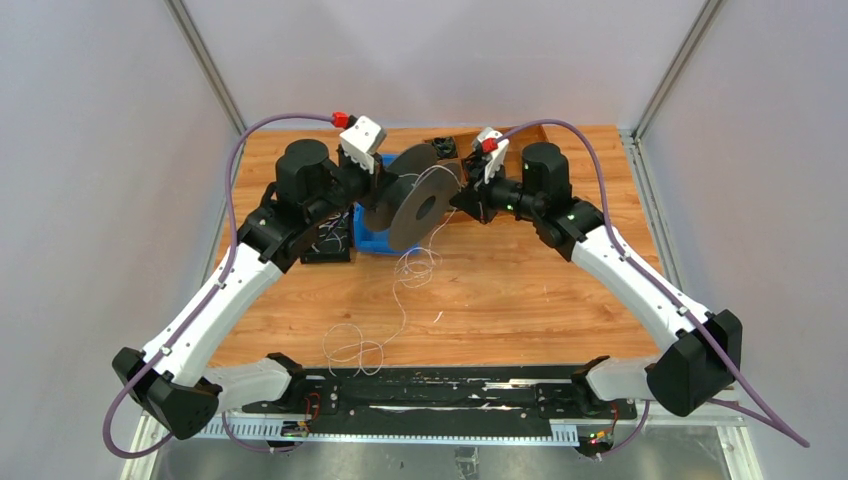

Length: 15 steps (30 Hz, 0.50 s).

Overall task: Wrap the cables
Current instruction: Wrap the cable around the cable reel.

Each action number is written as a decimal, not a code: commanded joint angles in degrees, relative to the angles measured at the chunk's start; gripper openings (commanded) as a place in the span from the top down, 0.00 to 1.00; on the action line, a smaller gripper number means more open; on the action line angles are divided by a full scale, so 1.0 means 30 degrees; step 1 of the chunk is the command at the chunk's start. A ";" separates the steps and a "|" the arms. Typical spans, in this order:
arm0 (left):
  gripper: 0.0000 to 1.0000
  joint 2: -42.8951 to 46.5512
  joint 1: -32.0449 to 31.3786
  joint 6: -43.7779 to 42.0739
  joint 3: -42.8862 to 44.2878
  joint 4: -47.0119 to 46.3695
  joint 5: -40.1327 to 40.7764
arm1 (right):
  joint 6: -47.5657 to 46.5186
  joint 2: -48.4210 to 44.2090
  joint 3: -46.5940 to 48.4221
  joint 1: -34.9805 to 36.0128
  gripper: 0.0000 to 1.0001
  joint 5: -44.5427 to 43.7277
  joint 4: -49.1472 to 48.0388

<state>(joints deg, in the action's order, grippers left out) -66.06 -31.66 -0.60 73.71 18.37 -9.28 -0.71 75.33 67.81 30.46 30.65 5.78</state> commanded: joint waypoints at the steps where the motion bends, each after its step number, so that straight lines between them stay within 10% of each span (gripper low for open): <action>1: 1.00 0.0538 0.0286 0.0263 -0.0330 -0.1827 -0.0455 | -0.0057 -0.0414 -0.0058 -0.0357 0.98 -0.0879 -0.0386; 15: 1.00 0.0969 0.0513 -0.0526 -0.0922 -0.1991 -0.3320 | -0.3084 -0.0439 0.1948 -0.1744 0.99 -0.4772 0.1365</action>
<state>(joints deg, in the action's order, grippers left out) -65.60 -30.44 -1.37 70.59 17.63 -13.89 -4.91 73.97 70.11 25.93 21.04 8.10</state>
